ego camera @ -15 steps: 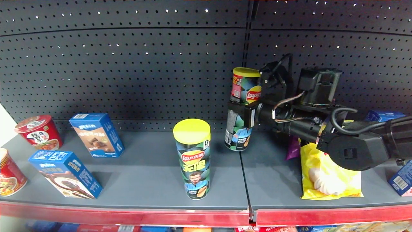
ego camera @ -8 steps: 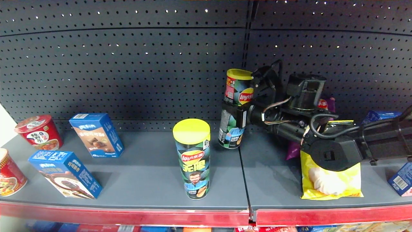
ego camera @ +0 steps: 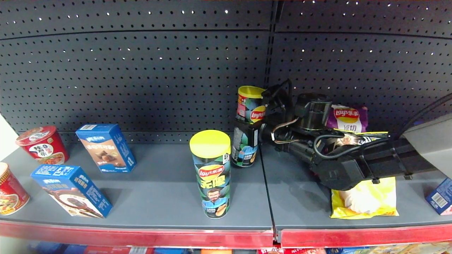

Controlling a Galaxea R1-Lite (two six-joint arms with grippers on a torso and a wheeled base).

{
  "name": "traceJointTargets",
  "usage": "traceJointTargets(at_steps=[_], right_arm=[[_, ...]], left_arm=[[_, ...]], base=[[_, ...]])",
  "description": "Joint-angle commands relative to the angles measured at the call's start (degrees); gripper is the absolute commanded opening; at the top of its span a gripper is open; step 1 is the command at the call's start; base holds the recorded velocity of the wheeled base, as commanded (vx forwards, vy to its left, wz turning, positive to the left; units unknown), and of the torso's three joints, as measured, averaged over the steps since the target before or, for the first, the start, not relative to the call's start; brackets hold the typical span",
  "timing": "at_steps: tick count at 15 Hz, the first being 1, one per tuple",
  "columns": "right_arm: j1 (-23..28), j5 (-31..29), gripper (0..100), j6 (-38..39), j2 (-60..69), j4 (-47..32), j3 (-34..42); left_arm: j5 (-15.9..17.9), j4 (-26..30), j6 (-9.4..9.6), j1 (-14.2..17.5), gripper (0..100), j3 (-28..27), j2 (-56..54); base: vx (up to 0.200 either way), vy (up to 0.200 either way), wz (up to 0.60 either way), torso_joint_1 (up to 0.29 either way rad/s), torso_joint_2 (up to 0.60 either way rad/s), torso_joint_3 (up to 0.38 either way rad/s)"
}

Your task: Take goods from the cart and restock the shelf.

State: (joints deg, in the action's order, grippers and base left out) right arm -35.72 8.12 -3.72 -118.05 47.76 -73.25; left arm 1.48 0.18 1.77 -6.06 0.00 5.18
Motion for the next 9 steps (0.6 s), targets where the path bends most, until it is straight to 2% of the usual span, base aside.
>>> traceJointTargets(at_steps=[1, 9], right_arm=[[-0.14, 0.05, 0, -0.06, -1.74, -0.13, -0.84], [0.56, 0.32, 0, -0.76, -2.88, -5.66, -5.76]], left_arm=[[0.02, -0.01, -0.01, -0.01, 100, 0.0, 0.09], [0.02, -0.01, -0.01, -0.01, 100, 0.0, 0.09]], base=[[0.0, 0.0, 0.0, 0.0, 0.0, 0.0], [0.0, 0.0, 0.0, 0.0, 0.0, 0.0]])
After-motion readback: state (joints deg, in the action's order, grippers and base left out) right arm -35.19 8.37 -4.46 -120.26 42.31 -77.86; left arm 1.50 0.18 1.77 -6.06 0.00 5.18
